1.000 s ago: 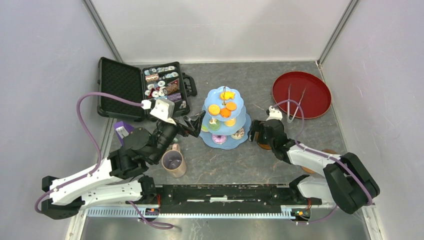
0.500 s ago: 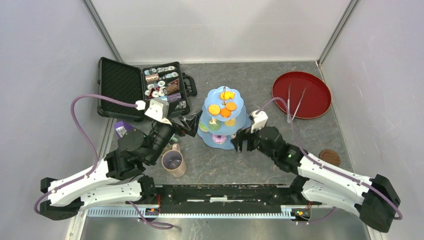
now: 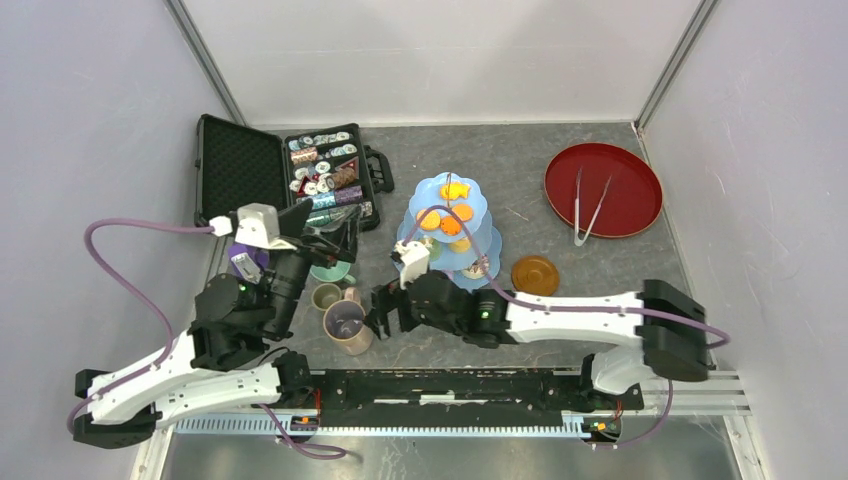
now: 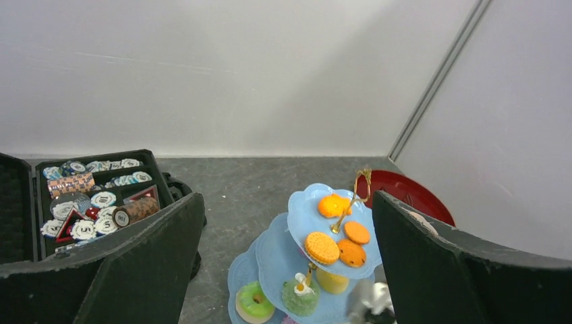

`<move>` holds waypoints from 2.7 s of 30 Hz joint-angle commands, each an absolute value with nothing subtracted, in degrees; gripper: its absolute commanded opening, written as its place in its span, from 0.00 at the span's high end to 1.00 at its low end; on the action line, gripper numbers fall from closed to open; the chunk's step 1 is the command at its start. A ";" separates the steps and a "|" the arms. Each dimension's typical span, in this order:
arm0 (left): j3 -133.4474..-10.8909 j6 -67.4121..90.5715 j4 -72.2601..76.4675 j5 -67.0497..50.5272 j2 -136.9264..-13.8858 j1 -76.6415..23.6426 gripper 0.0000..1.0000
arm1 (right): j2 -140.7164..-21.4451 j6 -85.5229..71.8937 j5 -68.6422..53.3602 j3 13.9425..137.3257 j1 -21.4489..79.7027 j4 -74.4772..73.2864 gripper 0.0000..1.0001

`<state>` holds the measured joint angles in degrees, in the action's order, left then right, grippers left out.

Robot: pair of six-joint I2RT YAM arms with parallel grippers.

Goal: Serve the afternoon tea

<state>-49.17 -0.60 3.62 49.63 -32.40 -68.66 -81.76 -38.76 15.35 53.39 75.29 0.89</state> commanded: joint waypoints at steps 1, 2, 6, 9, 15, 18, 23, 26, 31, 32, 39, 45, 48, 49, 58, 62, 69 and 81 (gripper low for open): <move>-48.39 -3.58 8.67 53.76 -30.42 -68.97 0.00 | -91.68 -48.47 15.09 62.40 76.64 2.55 0.01; -48.34 -3.68 8.91 53.87 -30.09 -68.99 0.00 | -93.98 -48.75 15.47 65.99 76.98 0.27 0.02; -47.91 -3.84 9.23 53.70 -29.49 -68.91 0.00 | -100.01 -51.47 21.20 73.51 78.76 -6.96 0.01; -47.85 -3.87 9.23 53.40 -29.36 -68.94 0.00 | -103.08 -54.93 26.56 77.17 79.01 -14.41 0.11; -47.48 -3.87 9.40 52.93 -29.39 -68.96 0.00 | -109.42 -51.63 34.60 87.07 79.50 -27.56 0.31; -47.38 -4.13 9.57 52.84 -29.91 -68.93 0.00 | -112.86 -48.57 35.59 92.63 79.80 -32.64 0.41; -47.46 -4.93 9.91 52.73 -30.85 -68.92 0.00 | -116.39 -45.81 35.87 96.12 80.15 -35.54 0.62; -47.20 -5.91 10.63 53.14 -31.41 -68.91 0.00 | -117.05 -44.52 36.84 97.05 80.41 -36.49 0.72; -46.77 -7.45 11.90 53.89 -32.13 -68.91 0.00 | -115.76 -40.82 38.54 98.09 80.68 -38.55 0.94; -46.63 -7.79 12.18 54.11 -32.35 -68.91 0.00 | -114.82 -40.10 38.82 97.39 80.73 -38.34 1.00; -46.14 -8.81 13.27 54.56 -33.29 -68.92 0.00 | -99.16 -30.03 38.37 79.22 81.12 -25.71 1.00; -45.78 -9.13 13.85 54.67 -33.75 -68.92 0.00 | -77.97 -19.42 35.81 55.68 81.12 -14.36 1.00; -45.74 -9.22 13.95 54.65 -34.08 -68.96 0.00 | -65.24 -15.89 31.76 45.10 81.12 -10.30 1.00; -45.62 -9.06 13.92 54.58 -34.02 -68.91 0.00 | -61.30 -15.30 30.71 42.61 81.12 -10.09 1.00; -45.70 -8.50 13.90 54.15 -35.06 -68.92 0.00 | -38.15 -33.64 52.36 35.68 80.95 -30.85 1.00; -45.95 -8.14 13.45 53.97 -35.65 -68.95 0.00 | -37.71 -43.50 61.23 39.06 79.48 -41.63 1.00; -46.32 -7.38 12.67 53.17 -36.19 -68.96 0.00 | -47.57 -34.04 53.87 44.24 57.09 -41.90 1.00; -46.47 -7.03 12.08 52.00 -36.54 -68.97 0.00 | -51.59 -22.67 31.02 40.33 33.26 -23.55 1.00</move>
<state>-45.76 -6.92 10.83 52.38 -36.67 -68.66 -52.21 -25.63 37.54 40.69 35.48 -35.66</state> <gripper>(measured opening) 0.997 0.076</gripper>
